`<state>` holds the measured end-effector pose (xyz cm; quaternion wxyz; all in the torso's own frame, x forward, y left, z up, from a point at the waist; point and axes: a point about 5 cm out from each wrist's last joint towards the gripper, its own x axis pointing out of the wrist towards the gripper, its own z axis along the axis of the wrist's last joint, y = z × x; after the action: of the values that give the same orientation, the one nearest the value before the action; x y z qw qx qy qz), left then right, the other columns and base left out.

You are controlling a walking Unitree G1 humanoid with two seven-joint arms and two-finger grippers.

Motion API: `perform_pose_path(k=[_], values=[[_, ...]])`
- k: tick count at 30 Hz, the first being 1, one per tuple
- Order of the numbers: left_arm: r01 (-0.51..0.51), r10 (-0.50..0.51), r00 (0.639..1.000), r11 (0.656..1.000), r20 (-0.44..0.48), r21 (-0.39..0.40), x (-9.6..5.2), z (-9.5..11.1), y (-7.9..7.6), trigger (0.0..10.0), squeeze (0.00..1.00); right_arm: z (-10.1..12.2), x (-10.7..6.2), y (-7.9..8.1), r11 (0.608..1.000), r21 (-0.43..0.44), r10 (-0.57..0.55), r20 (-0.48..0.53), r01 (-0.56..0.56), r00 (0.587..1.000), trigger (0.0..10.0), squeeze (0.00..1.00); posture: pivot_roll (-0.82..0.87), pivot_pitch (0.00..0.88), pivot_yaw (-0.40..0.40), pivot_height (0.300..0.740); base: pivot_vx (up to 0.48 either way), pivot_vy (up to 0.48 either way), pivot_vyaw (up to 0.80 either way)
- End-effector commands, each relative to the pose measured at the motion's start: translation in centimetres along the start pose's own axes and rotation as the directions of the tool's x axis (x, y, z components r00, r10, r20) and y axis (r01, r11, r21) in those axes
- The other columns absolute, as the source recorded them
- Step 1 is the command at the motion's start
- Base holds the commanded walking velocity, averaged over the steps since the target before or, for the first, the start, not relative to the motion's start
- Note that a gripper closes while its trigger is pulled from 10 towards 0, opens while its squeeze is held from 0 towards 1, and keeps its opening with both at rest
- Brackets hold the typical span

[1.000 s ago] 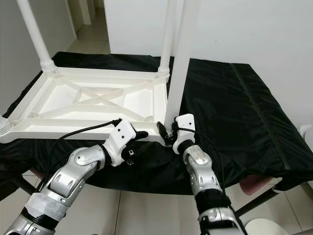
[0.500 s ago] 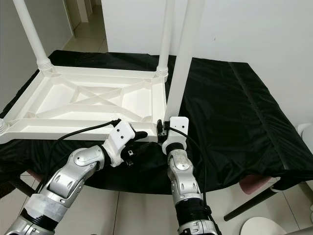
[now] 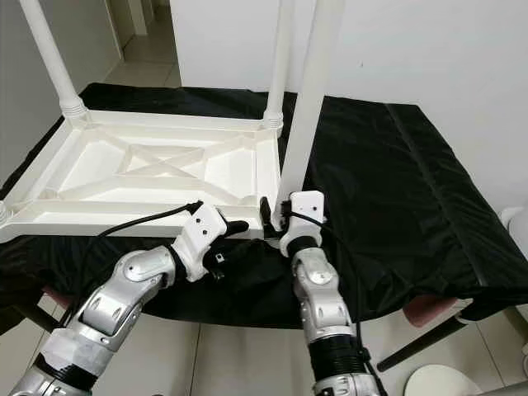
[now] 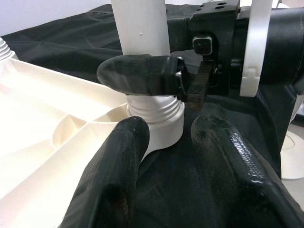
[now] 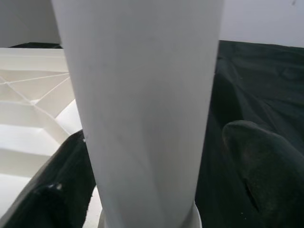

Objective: Building children table

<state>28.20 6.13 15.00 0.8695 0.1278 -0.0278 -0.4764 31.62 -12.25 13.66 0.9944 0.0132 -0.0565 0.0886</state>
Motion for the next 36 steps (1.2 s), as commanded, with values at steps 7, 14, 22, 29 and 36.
perform_pose_path(k=[7, 14, 22, 29, 36], values=[[-0.006, 0.006, 0.999, 1.000, -0.052, -0.002, -0.1, -0.8, 0.3, 10.0, 0.00, -0.2, -0.5, -1.2, 0.990, -0.036, 0.137, -0.009, -0.137, 0.991, 10.0, 0.00, 0.00, 0.025, -0.024, 0.740, 0.000, 0.000, 0.00], [0.024, -0.023, 0.998, 1.000, -0.054, 0.008, 0.0, -0.9, 0.2, 10.0, 0.00, -0.6, 0.0, -2.4, 0.964, -0.079, 0.252, -0.028, -0.254, 0.967, 10.0, 0.00, 0.00, 0.020, -0.009, 0.740, 0.000, 0.000, 0.00], [0.090, -0.089, 0.994, 0.996, -0.065, 0.012, -0.2, -1.1, -0.1, 10.0, 0.00, -1.3, 0.6, -3.8, 0.914, -0.089, 0.388, -0.099, -0.397, 0.916, 10.0, 0.00, 0.01, 0.013, -0.016, 0.740, 0.000, 0.000, 0.00], [0.149, -0.150, 0.983, 0.989, -0.106, -0.018, -1.2, -1.8, -0.6, 10.0, 0.00, -1.1, 0.5, -4.2, 0.888, -0.088, 0.443, -0.096, -0.451, 0.891, 10.0, 0.00, 0.01, 0.009, -0.015, 0.740, 0.000, 0.000, 0.00], [0.159, -0.159, 0.979, 0.987, -0.131, -0.008, -1.6, -2.1, 0.0, 10.0, 0.00, -1.1, 0.9, -4.1, 0.838, -0.120, 0.523, -0.103, -0.533, 0.846, 10.0, 0.00, 0.01, 0.000, -0.013, 0.740, 0.000, 0.000, 0.00]])
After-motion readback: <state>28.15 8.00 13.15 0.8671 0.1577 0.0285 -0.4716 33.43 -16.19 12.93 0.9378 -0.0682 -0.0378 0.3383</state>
